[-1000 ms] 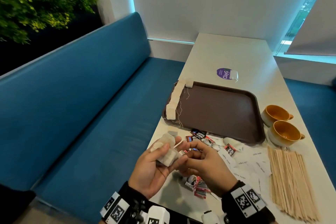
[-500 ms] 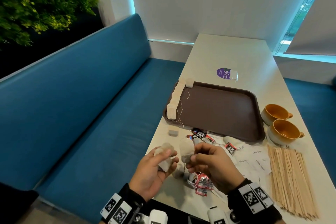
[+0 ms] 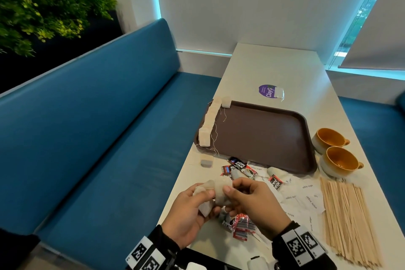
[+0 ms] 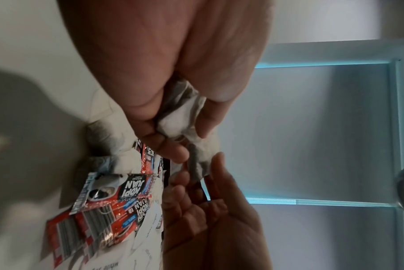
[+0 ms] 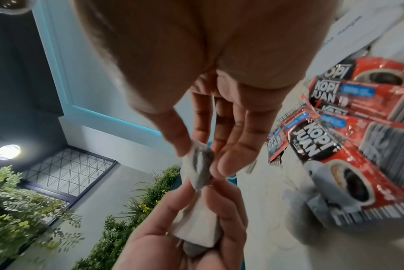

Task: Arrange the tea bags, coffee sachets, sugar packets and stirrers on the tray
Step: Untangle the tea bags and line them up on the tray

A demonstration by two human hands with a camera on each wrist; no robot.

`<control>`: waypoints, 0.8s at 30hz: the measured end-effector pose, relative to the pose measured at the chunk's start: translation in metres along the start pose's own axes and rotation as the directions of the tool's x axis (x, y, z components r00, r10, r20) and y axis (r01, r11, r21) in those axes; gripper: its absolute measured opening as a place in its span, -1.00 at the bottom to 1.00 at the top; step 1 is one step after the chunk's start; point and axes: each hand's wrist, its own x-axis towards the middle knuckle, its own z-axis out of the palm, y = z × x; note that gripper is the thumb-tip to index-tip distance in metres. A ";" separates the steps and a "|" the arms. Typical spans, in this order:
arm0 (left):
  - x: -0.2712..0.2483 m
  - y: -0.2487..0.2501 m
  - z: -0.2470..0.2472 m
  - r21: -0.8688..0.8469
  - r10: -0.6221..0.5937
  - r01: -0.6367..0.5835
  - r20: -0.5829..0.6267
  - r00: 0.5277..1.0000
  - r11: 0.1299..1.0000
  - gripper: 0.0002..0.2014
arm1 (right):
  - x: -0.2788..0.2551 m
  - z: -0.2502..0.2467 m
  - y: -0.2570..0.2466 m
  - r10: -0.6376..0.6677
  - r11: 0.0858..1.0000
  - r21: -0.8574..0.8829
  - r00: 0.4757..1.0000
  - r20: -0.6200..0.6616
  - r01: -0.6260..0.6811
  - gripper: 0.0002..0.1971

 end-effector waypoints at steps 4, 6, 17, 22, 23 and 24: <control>-0.001 0.004 0.000 -0.077 -0.046 0.050 0.050 0.998 0.996 -0.67 | 0.002 -0.005 0.002 -0.022 1.000 -0.009 0.999 -0.037 0.022 -0.85; -0.001 0.005 0.000 -0.133 -0.057 0.062 0.044 0.997 0.989 -0.66 | 0.003 -0.008 0.003 -0.023 1.000 0.009 0.998 -0.052 0.023 -0.84; 0.001 0.001 -0.004 -0.062 -0.029 0.033 0.069 0.997 0.998 -0.61 | 0.006 -0.001 0.012 -0.028 1.000 0.000 0.999 -0.032 0.028 -0.88; 0.001 0.003 -0.008 0.025 0.000 -0.002 0.078 0.997 1.000 -0.61 | 0.002 -0.003 0.007 -0.023 1.000 0.002 1.000 -0.007 0.023 -0.94; 0.002 0.003 -0.009 0.053 0.004 -0.007 0.067 0.998 0.999 -0.62 | 0.002 -0.005 0.006 -0.020 1.000 -0.010 1.000 0.014 0.020 -0.94; 0.003 0.003 -0.009 0.085 0.007 -0.012 0.053 0.999 0.996 -0.65 | 0.002 -0.008 0.006 -0.019 0.999 -0.038 0.999 0.035 0.020 -0.93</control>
